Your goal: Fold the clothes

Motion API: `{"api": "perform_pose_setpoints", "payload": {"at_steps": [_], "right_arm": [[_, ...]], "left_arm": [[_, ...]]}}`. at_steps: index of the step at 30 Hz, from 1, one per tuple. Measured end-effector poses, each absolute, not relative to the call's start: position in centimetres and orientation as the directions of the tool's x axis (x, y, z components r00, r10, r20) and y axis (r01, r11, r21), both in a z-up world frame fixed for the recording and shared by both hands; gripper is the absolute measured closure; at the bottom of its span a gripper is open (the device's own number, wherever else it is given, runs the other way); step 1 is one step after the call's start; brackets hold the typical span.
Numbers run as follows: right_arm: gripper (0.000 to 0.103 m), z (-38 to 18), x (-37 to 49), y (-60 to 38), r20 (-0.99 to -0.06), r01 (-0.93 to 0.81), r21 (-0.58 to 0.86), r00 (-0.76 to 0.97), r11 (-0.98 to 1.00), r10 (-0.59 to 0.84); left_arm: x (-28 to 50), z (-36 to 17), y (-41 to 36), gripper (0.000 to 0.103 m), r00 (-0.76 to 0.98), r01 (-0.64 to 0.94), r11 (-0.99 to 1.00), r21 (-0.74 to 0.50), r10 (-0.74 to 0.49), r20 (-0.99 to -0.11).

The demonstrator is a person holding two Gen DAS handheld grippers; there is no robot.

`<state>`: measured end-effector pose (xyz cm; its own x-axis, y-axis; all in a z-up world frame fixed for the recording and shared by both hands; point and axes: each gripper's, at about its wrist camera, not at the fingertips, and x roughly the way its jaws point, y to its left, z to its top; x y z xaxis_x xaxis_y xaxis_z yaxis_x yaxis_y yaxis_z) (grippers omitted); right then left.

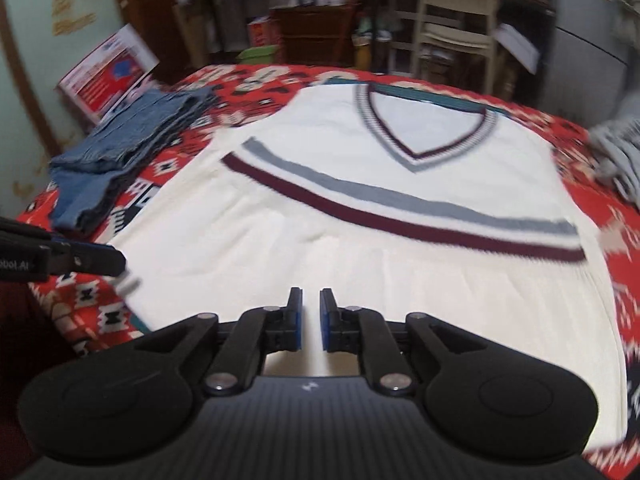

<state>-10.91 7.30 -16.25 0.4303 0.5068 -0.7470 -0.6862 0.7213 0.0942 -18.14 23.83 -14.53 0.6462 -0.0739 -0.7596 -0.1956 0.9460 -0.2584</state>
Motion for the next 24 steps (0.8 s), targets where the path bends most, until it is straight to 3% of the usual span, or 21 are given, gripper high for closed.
{"api": "perform_pose_setpoints", "payload": {"at_steps": [6,8,24], "right_arm": [[0.094,-16.5,-11.6,7.7,-0.739,-0.685,0.134,0.412,0.716,0.533],[0.094,-16.6,-11.7,8.2,-0.739,-0.694,0.138,0.402,0.706,0.54],[0.094,-17.7,-6.9,11.8,-0.733,-0.682,0.081,0.454,0.727,0.507]], "left_arm": [[-15.3,-15.5,20.6,0.095,0.62,-0.13,0.958,-0.255,-0.122,-0.775],[-15.0,-16.0,20.2,0.101,0.61,-0.122,0.956,-0.267,-0.14,-0.78],[-16.0,-16.9,22.1,0.1,0.623,-0.157,0.921,-0.356,-0.188,-0.759]]}}
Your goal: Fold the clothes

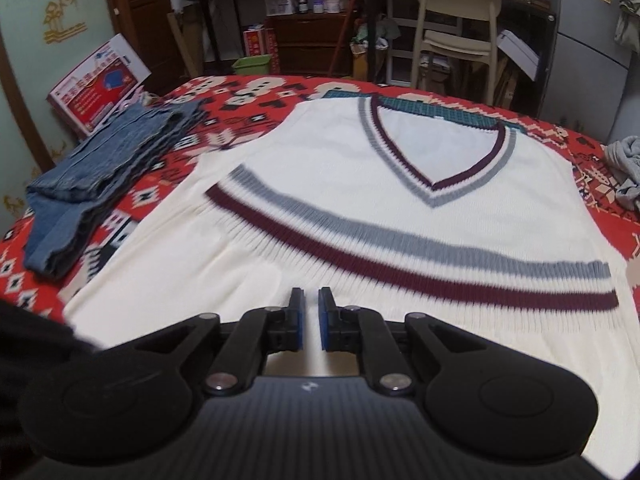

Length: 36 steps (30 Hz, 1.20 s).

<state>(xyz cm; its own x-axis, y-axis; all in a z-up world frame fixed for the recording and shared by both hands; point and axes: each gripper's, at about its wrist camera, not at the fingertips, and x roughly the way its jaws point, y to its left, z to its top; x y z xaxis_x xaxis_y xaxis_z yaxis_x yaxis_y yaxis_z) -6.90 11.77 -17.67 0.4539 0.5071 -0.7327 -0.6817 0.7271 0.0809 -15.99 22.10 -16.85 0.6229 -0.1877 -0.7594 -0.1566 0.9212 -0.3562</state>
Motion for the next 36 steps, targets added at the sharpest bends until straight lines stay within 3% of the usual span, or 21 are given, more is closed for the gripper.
{"api": "perform_pose_setpoints", "payload": {"at_steps": [10,31,35,36], "right_arm": [[0.094,-16.7,-8.5,11.5,-0.729,-0.711,0.131,0.403,0.691,0.553],[0.093,-16.1,-8.9,10.5,-0.735,-0.704,0.12,0.411,0.7,0.54],[0.071,-15.9,-10.3,7.3,-0.752,-0.667,0.098,0.437,0.738,0.494],[0.065,-16.0,-10.7,6.6,-0.753,-0.657,0.079,0.454,0.75,0.477]], "left_arm": [[-16.3,-17.2,24.2,0.1,0.644,-0.219,0.866,-0.449,-0.217,-0.733],[-16.7,-17.3,24.3,0.1,0.651,-0.196,0.864,-0.464,-0.24,-0.721],[-16.7,-16.3,22.9,0.096,0.665,-0.166,0.892,-0.42,-0.213,-0.716],[-16.6,-16.2,22.3,0.088,0.666,-0.159,0.904,-0.397,-0.198,-0.719]]}}
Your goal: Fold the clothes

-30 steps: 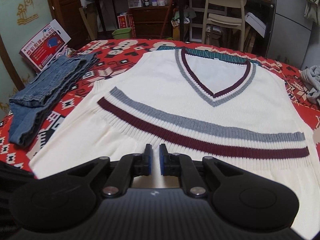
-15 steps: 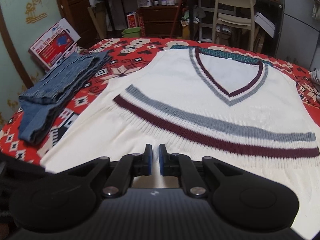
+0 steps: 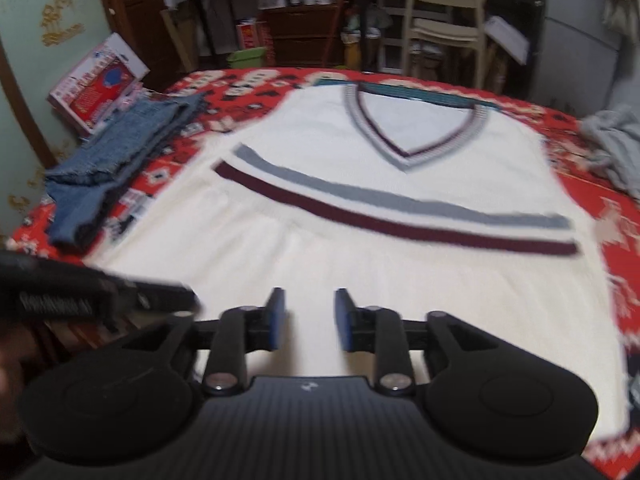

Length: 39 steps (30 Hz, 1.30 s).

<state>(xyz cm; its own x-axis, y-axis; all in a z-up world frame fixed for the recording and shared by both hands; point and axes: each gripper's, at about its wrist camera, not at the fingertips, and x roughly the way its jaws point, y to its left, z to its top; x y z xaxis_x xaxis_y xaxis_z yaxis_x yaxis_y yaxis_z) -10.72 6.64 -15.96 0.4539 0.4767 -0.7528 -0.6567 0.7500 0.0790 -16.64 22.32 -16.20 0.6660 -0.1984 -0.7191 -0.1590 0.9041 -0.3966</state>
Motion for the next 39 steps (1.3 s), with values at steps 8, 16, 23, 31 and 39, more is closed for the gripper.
{"api": "perform_pose_setpoints", "payload": {"at_steps": [8,16,23,31,39], "right_arm": [[0.034,-17.2,-11.4,3.5,-0.753,-0.578,0.031,0.524,0.816,0.399],[0.004,-17.8,-11.5,2.4,-0.711,-0.521,-0.022,0.608,0.853,0.353],[0.001,-17.6,-10.0,-0.5,-0.718,-0.44,0.04,0.611,0.897,0.332],[0.001,-18.8,-8.2,-3.0,-0.76,-0.365,0.031,0.596,0.93,0.26],[0.001,-19.2,-8.9,-2.7,-0.738,-0.33,0.014,0.634,0.944,0.232]], "left_arm": [[-15.8,-16.3,19.2,0.066,0.648,-0.125,0.957,-0.262,-0.121,-0.752],[-15.4,-16.4,18.5,0.042,0.654,-0.129,0.953,-0.275,-0.127,-0.746],[-14.9,-16.6,17.3,0.024,0.653,-0.105,0.963,-0.246,-0.12,-0.747],[-14.2,-16.9,15.8,0.011,0.652,-0.117,0.976,-0.181,-0.062,-0.756],[-13.1,-17.3,14.1,0.0,0.616,-0.133,0.985,-0.109,-0.004,-0.788]]}}
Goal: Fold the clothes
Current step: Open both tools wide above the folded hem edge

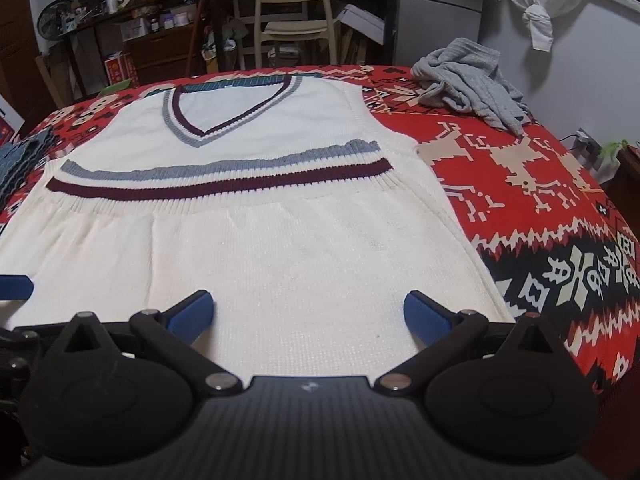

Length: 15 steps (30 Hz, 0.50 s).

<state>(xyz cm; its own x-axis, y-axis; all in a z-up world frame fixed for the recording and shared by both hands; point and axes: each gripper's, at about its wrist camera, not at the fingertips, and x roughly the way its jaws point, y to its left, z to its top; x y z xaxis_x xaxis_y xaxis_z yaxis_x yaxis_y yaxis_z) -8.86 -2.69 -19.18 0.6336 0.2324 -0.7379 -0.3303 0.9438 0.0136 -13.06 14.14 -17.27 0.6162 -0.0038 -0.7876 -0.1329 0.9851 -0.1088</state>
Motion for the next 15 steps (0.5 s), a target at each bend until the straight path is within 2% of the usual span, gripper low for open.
{"api": "perform_pose_setpoints", "payload": {"at_steps": [5,10,15], "right_arm": [[0.001,-19.1,-8.6,-2.6,-0.747,-0.317,0.013,0.627,0.948,0.219],[0.001,-19.0,-8.5,-2.6,-0.751,-0.321,0.013,0.622,0.947,0.221],[0.001,-19.1,-8.7,-2.6,-0.744,-0.322,0.013,0.629,0.947,0.224]], "left_arm": [[-12.3,-17.6,12.6,0.0,0.579,-0.139,0.99,0.008,0.088,-0.811],[-12.7,-17.8,12.4,0.0,0.607,-0.141,0.99,0.015,0.099,-0.789],[-12.5,-17.6,12.3,0.0,0.579,-0.156,0.987,0.023,0.11,-0.808]]}}
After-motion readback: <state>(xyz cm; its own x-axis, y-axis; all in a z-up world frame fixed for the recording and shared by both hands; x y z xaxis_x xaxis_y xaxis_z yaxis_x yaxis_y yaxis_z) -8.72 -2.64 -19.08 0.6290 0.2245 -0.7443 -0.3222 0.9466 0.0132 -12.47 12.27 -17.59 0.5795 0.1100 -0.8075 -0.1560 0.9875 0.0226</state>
